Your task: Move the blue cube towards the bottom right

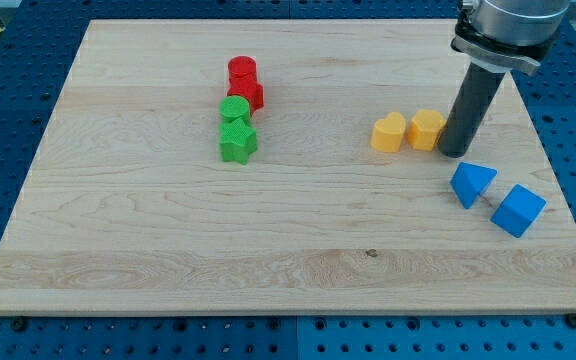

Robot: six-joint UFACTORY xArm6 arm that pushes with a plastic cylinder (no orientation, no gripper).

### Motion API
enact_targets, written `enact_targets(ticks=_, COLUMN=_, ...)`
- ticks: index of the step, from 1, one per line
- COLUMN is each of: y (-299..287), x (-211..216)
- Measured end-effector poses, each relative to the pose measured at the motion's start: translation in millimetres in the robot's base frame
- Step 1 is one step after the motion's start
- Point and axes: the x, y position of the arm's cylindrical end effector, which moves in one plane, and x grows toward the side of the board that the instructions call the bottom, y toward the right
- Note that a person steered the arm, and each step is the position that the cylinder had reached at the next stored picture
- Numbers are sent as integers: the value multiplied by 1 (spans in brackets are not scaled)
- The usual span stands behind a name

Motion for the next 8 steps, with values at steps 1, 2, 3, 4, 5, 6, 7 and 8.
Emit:
enact_targets(ticks=1, y=17, x=0)
enact_targets(ticks=2, y=20, x=0)
enact_targets(ticks=3, y=20, x=-5)
enact_targets(ticks=4, y=20, x=-9)
enact_targets(ticks=5, y=61, x=-10)
enact_targets(ticks=6, y=51, x=-9)
enact_targets(ticks=7, y=21, x=-7)
enact_targets(ticks=8, y=20, x=-7)
